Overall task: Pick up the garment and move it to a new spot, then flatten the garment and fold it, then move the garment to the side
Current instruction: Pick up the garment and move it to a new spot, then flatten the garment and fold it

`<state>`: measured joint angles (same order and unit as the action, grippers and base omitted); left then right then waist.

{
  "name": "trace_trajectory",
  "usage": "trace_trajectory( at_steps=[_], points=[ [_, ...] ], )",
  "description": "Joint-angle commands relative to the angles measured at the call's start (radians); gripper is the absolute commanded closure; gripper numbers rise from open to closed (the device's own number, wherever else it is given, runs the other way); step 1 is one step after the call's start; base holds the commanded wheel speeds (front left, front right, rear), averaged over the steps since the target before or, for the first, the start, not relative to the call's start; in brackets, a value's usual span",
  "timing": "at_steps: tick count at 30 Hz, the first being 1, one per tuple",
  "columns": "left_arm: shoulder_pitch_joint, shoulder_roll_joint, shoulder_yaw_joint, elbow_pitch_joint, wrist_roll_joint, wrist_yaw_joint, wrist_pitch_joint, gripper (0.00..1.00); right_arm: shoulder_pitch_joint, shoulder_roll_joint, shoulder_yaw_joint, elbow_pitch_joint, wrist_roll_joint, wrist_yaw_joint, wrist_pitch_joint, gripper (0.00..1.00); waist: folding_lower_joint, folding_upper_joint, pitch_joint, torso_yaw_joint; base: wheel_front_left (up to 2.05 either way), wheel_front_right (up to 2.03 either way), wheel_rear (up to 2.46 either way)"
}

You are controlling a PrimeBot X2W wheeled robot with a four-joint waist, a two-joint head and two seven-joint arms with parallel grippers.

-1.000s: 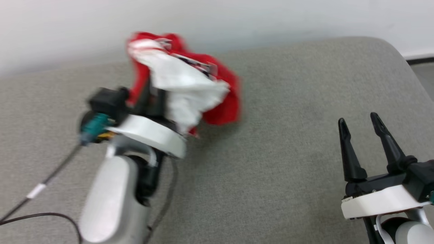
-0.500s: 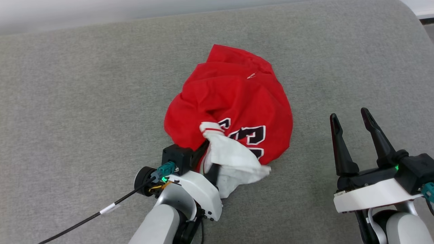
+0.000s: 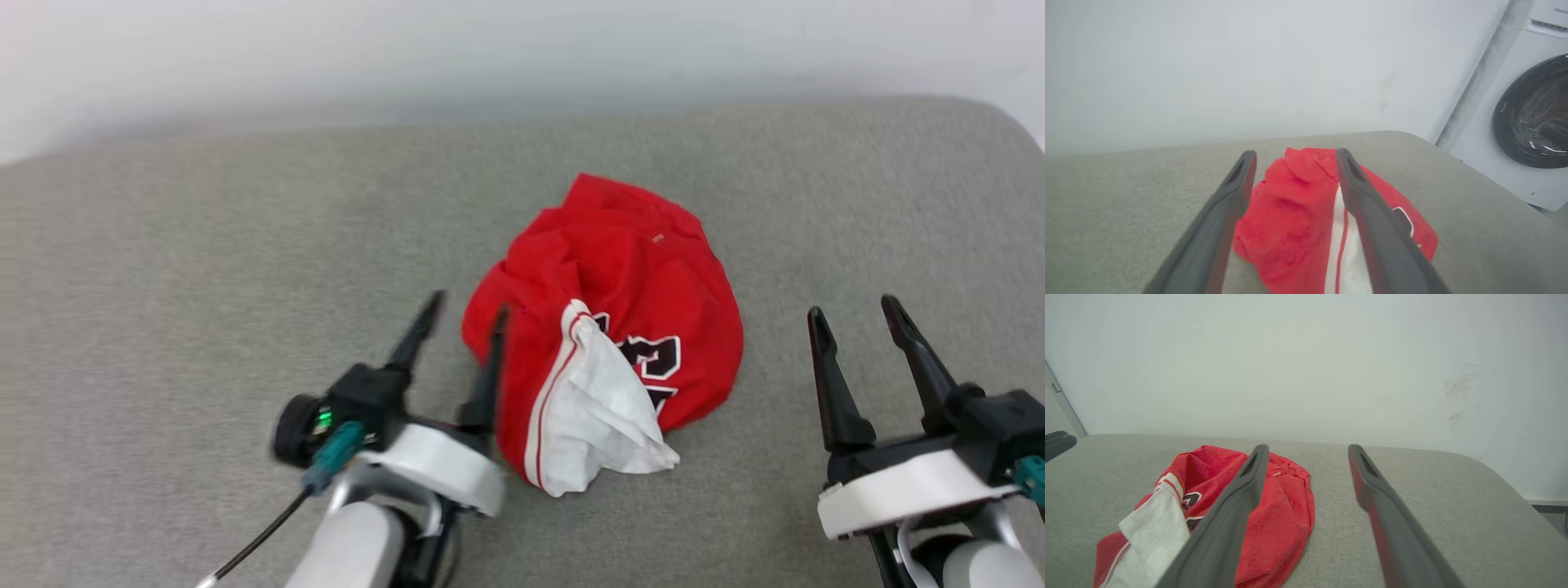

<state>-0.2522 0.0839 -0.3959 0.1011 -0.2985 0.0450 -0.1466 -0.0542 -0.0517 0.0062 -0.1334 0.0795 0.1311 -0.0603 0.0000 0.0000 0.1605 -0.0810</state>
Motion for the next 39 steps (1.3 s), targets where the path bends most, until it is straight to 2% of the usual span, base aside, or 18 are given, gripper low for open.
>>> trace_trajectory(
  at_steps=[1,4,10,20,30,34,39],
  points=[
    [0.03,0.02,0.031,-0.007,0.01,0.034,-0.023,0.0,0.027,0.002,-0.008,-0.011,-0.004,-0.001,0.009,0.0,0.0,0.0,-0.052,0.04,0.0,0.0,0.0],
    [0.068,0.035,0.08,-0.013,-0.006,0.069,-0.049,0.0,0.052,0.002,-0.014,-0.022,-0.004,-0.001,0.022,0.0,0.0,0.0,-0.076,0.057,0.0,0.0,0.0],
    [0.132,0.078,0.142,-0.021,-0.027,0.096,-0.069,0.0,0.088,0.002,-0.02,-0.033,0.001,-0.001,0.041,0.0,0.0,0.0,-0.102,0.071,0.0,0.0,0.0],
    [0.202,0.114,0.143,-0.036,-0.044,0.082,-0.052,0.0,0.148,0.002,-0.035,-0.039,0.02,-0.001,0.063,0.0,0.0,0.0,-0.142,0.068,0.0,0.0,0.0],
    [0.209,0.118,0.129,-0.041,-0.035,0.099,-0.043,0.0,0.154,0.002,-0.029,-0.056,0.015,-0.001,0.069,0.0,0.0,0.0,-0.145,0.064,0.0,0.0,0.0],
    [0.183,0.122,0.124,-0.046,-0.026,0.105,-0.03,0.0,0.144,0.002,-0.028,-0.061,0.019,-0.001,0.07,0.0,0.0,0.0,-0.133,0.062,0.0,0.0,0.0],
    [0.082,0.111,0.079,-0.079,-0.019,0.076,0.05,0.0,0.115,0.002,-0.022,-0.073,0.014,-0.001,0.07,0.0,0.0,0.0,-0.081,0.063,0.0,0.0,0.0]
  ],
)
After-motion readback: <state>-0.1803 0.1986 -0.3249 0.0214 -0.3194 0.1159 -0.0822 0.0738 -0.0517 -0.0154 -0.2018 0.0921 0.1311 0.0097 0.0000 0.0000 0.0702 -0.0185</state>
